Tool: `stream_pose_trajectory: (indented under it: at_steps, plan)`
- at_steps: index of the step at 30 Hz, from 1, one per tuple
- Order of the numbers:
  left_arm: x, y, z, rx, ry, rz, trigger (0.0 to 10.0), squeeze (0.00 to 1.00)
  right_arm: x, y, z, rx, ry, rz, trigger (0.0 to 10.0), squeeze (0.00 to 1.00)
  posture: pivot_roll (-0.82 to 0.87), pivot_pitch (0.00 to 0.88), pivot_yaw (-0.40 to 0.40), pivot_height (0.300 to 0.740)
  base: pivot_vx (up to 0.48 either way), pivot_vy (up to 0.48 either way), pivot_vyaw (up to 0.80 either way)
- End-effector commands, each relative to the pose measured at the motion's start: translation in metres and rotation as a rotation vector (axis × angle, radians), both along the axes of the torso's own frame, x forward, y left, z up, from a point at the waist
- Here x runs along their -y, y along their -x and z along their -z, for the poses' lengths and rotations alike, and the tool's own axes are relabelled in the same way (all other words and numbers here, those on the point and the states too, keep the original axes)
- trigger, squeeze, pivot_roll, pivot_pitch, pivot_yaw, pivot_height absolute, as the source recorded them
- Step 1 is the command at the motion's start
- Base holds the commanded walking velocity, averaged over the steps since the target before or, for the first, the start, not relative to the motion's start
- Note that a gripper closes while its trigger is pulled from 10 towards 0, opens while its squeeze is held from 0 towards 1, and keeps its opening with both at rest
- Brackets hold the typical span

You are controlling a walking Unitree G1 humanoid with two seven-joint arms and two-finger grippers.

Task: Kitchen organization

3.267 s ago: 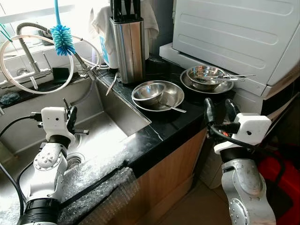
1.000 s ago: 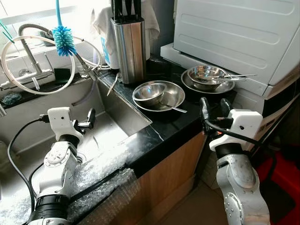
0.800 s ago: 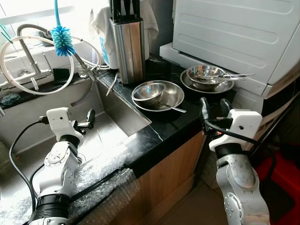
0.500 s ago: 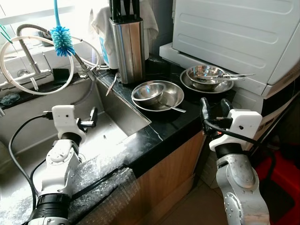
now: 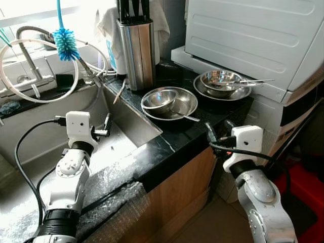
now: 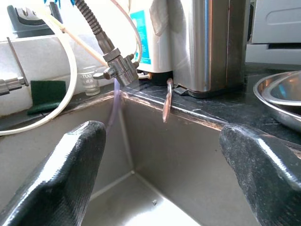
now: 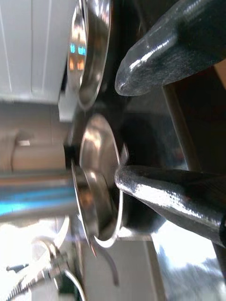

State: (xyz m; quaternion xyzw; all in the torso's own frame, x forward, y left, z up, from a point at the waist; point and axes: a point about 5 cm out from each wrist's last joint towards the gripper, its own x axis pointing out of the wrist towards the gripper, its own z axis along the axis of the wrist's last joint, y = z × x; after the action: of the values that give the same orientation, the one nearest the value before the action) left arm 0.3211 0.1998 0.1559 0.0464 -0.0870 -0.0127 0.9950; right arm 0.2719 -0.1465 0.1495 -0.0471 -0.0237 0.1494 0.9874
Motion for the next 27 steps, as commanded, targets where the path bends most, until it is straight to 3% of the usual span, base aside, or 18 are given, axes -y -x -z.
stream_pose_trajectory:
  at_steps: [1,13,18,25,27]
  plan:
    - [0.005,0.0,-0.005,0.03,-0.032,0.009,10.0,0.0,0.002,-0.005,0.002,-0.005,-0.003,-0.009,10.0,0.0,-0.22,0.0,0.03,0.74,0.0,0.0,0.0]
    - [0.012,-0.002,-0.009,0.055,-0.038,0.024,10.0,0.0,0.018,-0.029,-0.001,0.035,-0.041,0.007,10.0,0.0,-0.21,0.0,0.029,0.74,0.0,0.0,0.0]
    - [0.015,-0.001,-0.01,0.064,-0.04,0.032,10.0,0.0,0.009,-0.038,-0.004,0.055,-0.052,-0.06,10.0,0.0,-0.2,0.0,0.027,0.74,0.0,0.0,0.0]
    - [0.015,-0.001,-0.01,0.064,-0.04,0.032,10.0,0.0,0.009,-0.038,-0.004,0.055,-0.052,-0.06,10.0,0.0,-0.2,0.0,0.027,0.74,0.0,0.0,0.0]
    - [0.016,-0.002,-0.011,0.068,-0.038,0.029,10.0,0.0,0.002,-0.046,-0.008,0.067,-0.081,-0.119,10.0,0.0,-0.19,0.0,0.027,0.74,0.0,0.0,0.0]
